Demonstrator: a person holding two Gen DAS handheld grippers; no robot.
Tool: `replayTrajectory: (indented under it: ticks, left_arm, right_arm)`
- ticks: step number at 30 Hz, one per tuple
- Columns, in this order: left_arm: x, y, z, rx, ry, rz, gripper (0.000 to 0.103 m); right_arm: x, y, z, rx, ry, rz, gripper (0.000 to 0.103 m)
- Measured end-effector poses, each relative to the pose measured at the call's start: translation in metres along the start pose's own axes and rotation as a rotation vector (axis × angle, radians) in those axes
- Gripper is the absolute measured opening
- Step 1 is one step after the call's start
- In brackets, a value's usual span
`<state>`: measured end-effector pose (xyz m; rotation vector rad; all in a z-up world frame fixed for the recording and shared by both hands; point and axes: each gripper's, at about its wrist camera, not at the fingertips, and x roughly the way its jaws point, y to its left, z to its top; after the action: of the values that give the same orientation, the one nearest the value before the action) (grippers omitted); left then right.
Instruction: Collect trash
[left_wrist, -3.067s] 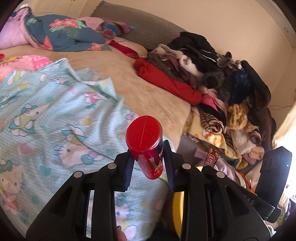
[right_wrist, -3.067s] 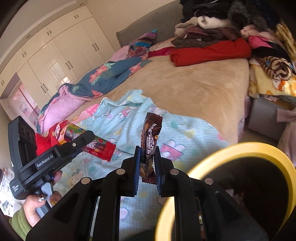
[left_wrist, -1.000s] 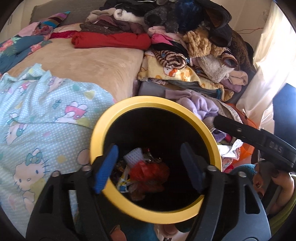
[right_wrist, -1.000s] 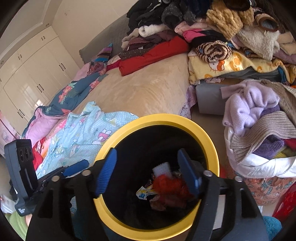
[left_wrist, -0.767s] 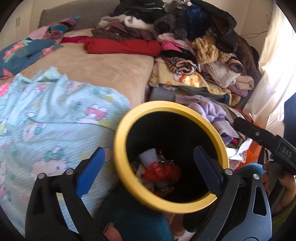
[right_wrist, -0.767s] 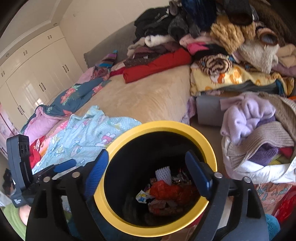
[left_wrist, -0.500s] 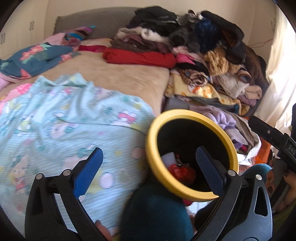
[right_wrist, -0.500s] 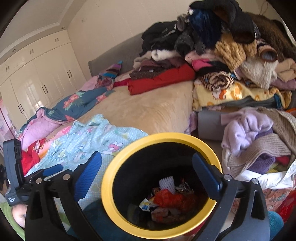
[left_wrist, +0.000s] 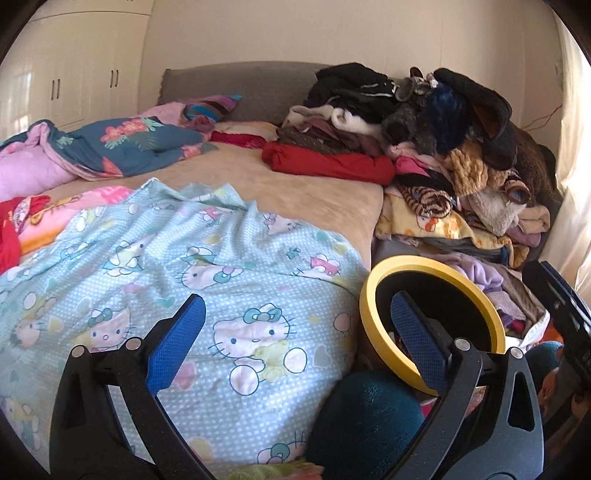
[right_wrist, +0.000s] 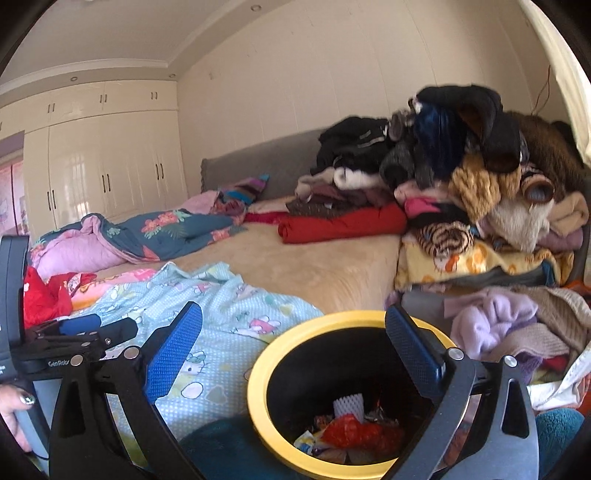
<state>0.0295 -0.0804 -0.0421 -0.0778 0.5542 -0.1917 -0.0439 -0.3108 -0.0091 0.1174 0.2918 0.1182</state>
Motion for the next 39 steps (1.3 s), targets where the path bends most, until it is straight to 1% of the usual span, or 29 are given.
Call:
replayTrajectory:
  ticks: [4, 8, 12, 17, 39]
  left_arm:
    - [-0.004, -0.001, -0.001, 0.007, -0.022, 0.004, 0.092]
    - [-0.008, -0.007, -0.004, 0.039, -0.048, 0.003, 0.092]
    - [-0.009, -0.012, -0.005, 0.045, -0.056, -0.016, 0.092]
    - [-0.01, -0.016, -0.007, 0.058, -0.062, -0.013, 0.092]
    - [-0.01, -0.014, -0.007, 0.054, -0.064, -0.011, 0.092]
  right_arm:
    - [-0.001, 0.002, -0.002, -0.008, -0.016, -0.021, 0.097]
    - [0.001, -0.004, -0.005, 0.008, -0.017, -0.053, 0.097]
    - [0.002, -0.006, -0.008, 0.011, -0.014, -0.069, 0.097]
    - [0.002, -0.005, -0.01, 0.008, -0.019, -0.068, 0.097]
    - [0.002, -0.006, -0.012, 0.02, -0.016, -0.076, 0.097]
